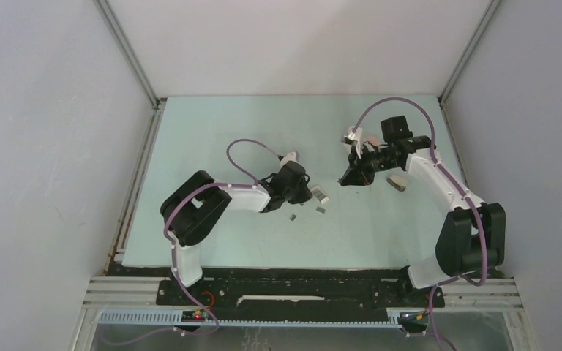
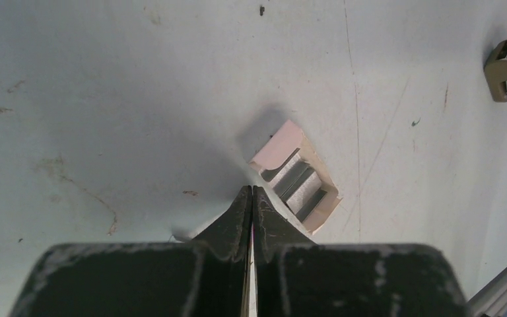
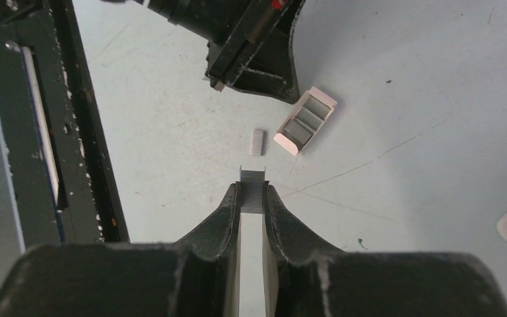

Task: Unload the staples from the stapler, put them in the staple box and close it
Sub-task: Adjust the staple box at the center of the board, then place the staple in the staple box.

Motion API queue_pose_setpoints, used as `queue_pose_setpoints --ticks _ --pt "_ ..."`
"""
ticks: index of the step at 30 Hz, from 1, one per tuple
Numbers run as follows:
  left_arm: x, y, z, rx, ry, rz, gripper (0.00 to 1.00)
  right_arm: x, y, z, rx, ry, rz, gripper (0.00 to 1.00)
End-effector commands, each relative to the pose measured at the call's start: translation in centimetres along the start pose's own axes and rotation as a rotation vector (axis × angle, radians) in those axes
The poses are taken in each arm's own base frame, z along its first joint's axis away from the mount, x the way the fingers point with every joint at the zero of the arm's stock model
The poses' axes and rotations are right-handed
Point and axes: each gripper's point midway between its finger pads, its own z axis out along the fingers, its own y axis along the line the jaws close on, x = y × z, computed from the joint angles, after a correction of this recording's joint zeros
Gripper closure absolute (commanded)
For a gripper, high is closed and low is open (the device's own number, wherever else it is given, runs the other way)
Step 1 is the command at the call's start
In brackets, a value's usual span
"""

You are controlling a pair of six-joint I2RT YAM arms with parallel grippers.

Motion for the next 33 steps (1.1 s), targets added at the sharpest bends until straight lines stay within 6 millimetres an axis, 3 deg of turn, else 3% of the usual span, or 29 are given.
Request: queue_pose_setpoints --ticks 1,10,12,16,21,23,26,33 --pt "-1.8 -1.2 -2.4 0.035 -0.037 0.081 0.95 0.5 -0.1 -0.7 0.043 0.036 -0.153 0.87" --pt "-5.8 -2.9 -12.8 0.147 -0.203 0.295 0.83 2.7 -0.2 2.8 -0.033 0.270 -0.684 0.85" --pt "-6.8 -2.6 -15.7 0.135 -0.235 0.348 0.74 2.8 -0.6 4.0 -0.047 0.319 -0.772 0.84" --pt "-9.6 -2.0 -22.0 0.150 -0.300 0.419 0.33 2.7 -1.8 6.1 -0.090 0.400 -0.853 0.84" --pt "-13.2 0.4 -28.9 0.186 -0.369 0.494 0.15 2.1 -3.2 8.5 -0.127 0.457 -0.894 0.85" --pt "-14.4 3.0 -29.9 0.093 -0.425 0.550 0.08 1.8 -3.8 9.2 -0.134 0.466 -0.901 0.85" --pt "-14.7 6.2 -29.6 -0.025 -0.463 0.610 0.05 1.9 -4.5 10.1 -0.159 0.489 -0.894 0.85" --pt "-14.0 9.1 -28.2 -0.127 -0.435 0.625 0.04 2.6 -5.0 11.4 -0.193 0.556 -0.948 0.85"
